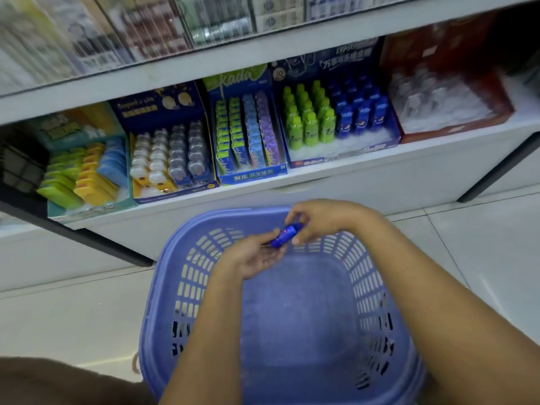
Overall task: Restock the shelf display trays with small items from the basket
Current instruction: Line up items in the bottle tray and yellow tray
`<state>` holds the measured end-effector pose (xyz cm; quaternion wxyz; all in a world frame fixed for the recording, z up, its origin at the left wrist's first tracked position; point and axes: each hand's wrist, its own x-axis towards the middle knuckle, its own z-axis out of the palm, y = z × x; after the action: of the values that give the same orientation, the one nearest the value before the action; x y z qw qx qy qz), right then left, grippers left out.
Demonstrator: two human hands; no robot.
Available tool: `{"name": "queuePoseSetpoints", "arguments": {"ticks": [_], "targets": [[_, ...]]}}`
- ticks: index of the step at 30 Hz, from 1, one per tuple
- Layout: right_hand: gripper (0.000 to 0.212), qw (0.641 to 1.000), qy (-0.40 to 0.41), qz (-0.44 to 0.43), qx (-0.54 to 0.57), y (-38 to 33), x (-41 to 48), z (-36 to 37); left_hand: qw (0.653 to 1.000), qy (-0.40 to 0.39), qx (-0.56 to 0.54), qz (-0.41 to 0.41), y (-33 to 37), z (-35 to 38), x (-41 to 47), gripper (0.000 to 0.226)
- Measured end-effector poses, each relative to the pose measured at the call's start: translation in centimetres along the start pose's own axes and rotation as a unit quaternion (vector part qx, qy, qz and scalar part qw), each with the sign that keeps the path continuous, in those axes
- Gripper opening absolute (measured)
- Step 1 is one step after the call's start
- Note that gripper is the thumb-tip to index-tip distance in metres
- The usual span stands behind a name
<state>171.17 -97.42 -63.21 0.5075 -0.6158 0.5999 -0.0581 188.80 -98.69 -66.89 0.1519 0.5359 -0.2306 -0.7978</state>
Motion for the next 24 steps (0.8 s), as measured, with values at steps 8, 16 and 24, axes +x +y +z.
{"name": "queuePoseSetpoints", "arguments": {"ticks": [8,16,24], "targets": [[0.016,0.948,0.129,-0.099,0.272,0.8,-7.3,-6.8,0.973,-0.165,0.042,0.156,1.7,8.3,-3.3,0.022],[0.017,0.913,0.235,-0.155,0.297,2.0,-9.9,-9.6,0.915,-0.098,0.207,0.332,5.5,12.0,-3.8,0.014],[0.016,0.912,0.308,-0.069,0.262,4.3,-6.8,-9.4,0.908,-0.051,0.162,0.384,10.0,12.8,-2.1,0.004]]}}
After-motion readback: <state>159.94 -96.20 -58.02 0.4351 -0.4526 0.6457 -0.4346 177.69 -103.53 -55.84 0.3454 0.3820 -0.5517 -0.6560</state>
